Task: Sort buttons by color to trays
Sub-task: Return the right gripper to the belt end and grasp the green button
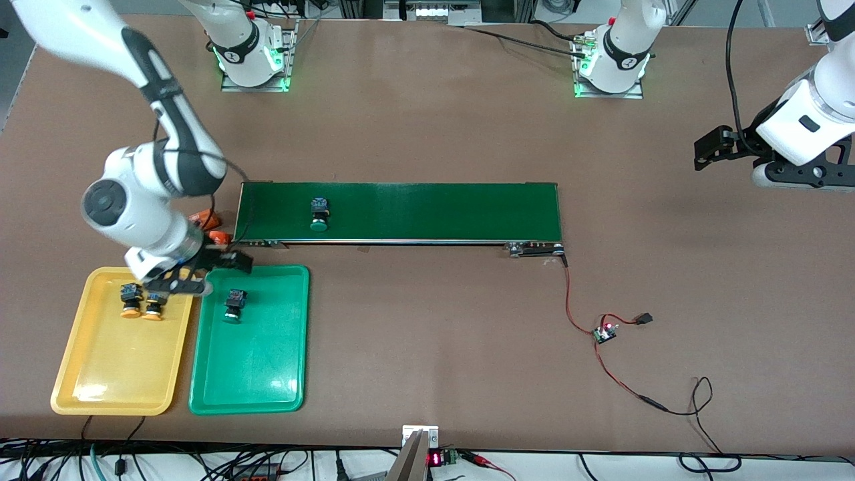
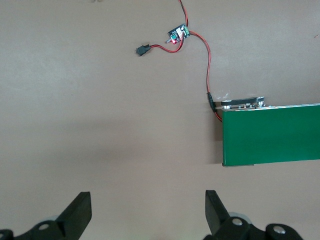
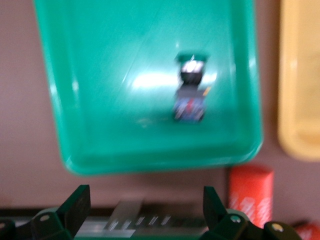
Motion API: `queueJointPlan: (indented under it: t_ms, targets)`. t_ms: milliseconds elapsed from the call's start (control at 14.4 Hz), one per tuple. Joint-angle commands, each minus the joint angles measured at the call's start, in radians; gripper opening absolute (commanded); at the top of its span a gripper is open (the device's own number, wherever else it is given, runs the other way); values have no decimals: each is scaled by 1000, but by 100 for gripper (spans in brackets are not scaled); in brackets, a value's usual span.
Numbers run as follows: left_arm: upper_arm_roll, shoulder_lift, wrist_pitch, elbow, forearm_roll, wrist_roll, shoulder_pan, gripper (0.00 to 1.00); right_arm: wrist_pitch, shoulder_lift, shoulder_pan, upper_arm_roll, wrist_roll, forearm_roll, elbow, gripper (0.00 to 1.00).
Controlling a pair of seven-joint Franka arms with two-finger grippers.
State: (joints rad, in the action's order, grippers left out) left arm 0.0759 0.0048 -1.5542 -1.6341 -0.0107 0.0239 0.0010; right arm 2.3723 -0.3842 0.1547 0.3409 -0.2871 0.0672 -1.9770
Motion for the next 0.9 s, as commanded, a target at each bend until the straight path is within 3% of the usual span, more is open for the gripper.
queueJointPlan:
  t_ms: [0,416,831]
  targets:
    - [2,-12,11,-1,-22,-13,1,100,-1,140,9,73,-69,-41,-169,100]
    - [2,-11,13,-3,-22,-13,1,100,10,179,-3,216,-243,-41,-235,100]
    - [2,-11,13,-3,-22,-13,1,100,93,131,-3,219,-230,-26,-275,100]
